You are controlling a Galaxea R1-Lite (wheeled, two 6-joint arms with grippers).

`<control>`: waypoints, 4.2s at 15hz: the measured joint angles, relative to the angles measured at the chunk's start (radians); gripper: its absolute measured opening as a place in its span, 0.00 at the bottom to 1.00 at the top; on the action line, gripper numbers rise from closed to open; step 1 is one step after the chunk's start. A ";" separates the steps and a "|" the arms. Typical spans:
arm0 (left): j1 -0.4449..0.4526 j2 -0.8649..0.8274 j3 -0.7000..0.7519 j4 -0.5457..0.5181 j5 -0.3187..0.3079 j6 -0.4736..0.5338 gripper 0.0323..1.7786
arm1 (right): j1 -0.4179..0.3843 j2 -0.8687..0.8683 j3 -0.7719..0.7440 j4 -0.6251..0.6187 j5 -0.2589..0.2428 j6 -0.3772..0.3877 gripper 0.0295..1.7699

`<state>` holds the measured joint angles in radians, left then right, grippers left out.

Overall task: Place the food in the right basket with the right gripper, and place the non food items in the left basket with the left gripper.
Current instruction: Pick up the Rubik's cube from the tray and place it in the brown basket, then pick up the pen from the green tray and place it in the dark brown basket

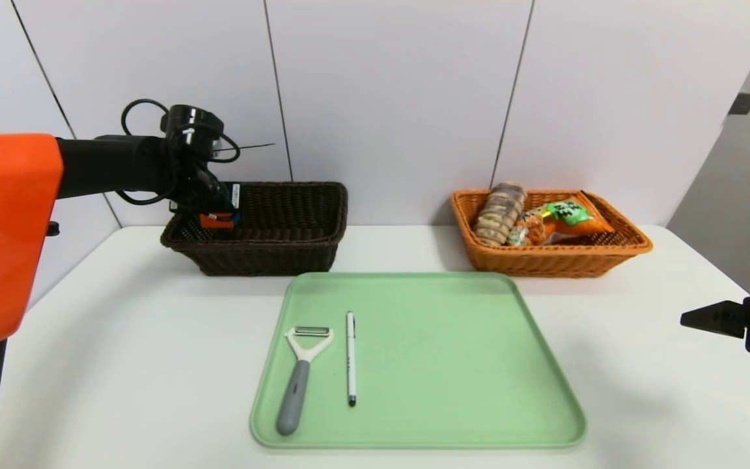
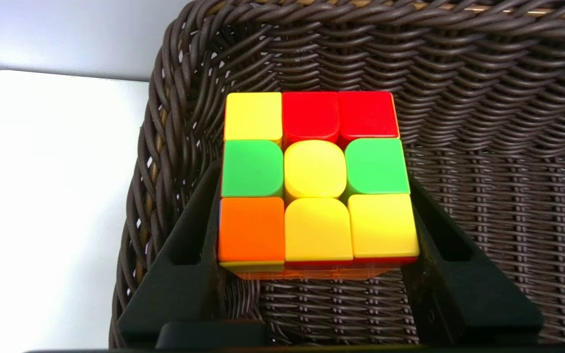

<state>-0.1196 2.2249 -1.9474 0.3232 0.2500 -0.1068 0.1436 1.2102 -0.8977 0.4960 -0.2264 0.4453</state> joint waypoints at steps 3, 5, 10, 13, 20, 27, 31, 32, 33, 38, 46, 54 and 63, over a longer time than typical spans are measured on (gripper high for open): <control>-0.001 0.007 0.000 -0.004 0.032 0.013 0.68 | 0.000 0.000 0.000 0.000 0.000 0.000 0.97; -0.001 0.009 -0.004 -0.004 0.030 0.011 0.75 | 0.000 0.000 0.000 0.000 -0.001 0.000 0.97; -0.016 -0.040 -0.009 -0.008 0.019 0.006 0.84 | 0.000 0.000 -0.001 0.000 0.000 -0.001 0.97; -0.059 -0.131 -0.010 0.011 -0.022 0.021 0.88 | 0.000 0.000 0.000 0.000 0.013 0.000 0.97; -0.246 -0.358 -0.008 0.491 -0.055 -0.114 0.93 | 0.000 -0.004 0.006 0.001 0.014 0.000 0.97; -0.413 -0.484 0.099 0.755 -0.198 -0.456 0.94 | 0.001 -0.007 0.015 0.000 0.015 0.000 0.97; -0.439 -0.515 0.179 0.758 -0.233 -0.473 0.95 | 0.002 -0.006 0.016 0.001 0.024 0.000 0.97; -0.451 -0.517 0.198 0.757 -0.235 -0.476 0.95 | 0.002 -0.006 0.016 0.001 0.024 0.000 0.97; -0.461 -0.514 0.217 0.757 -0.236 -0.481 0.95 | 0.002 -0.006 0.016 0.001 0.024 0.000 0.97; -0.521 -0.466 0.275 0.754 -0.234 -0.540 0.95 | 0.001 -0.005 0.017 0.000 0.022 0.000 0.97; -0.567 -0.385 0.286 0.756 -0.235 -0.562 0.95 | 0.001 -0.009 0.017 0.000 0.020 0.000 0.97; -0.630 -0.248 0.067 0.764 -0.243 -0.590 0.95 | 0.001 -0.009 0.012 -0.001 0.023 0.001 0.97; -0.687 -0.081 -0.017 0.711 -0.240 -0.594 0.95 | 0.000 -0.004 0.039 -0.001 0.046 0.000 0.97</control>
<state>-0.8068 2.1436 -1.9647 1.0347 0.0096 -0.7009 0.1438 1.2064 -0.8587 0.4945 -0.1804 0.4457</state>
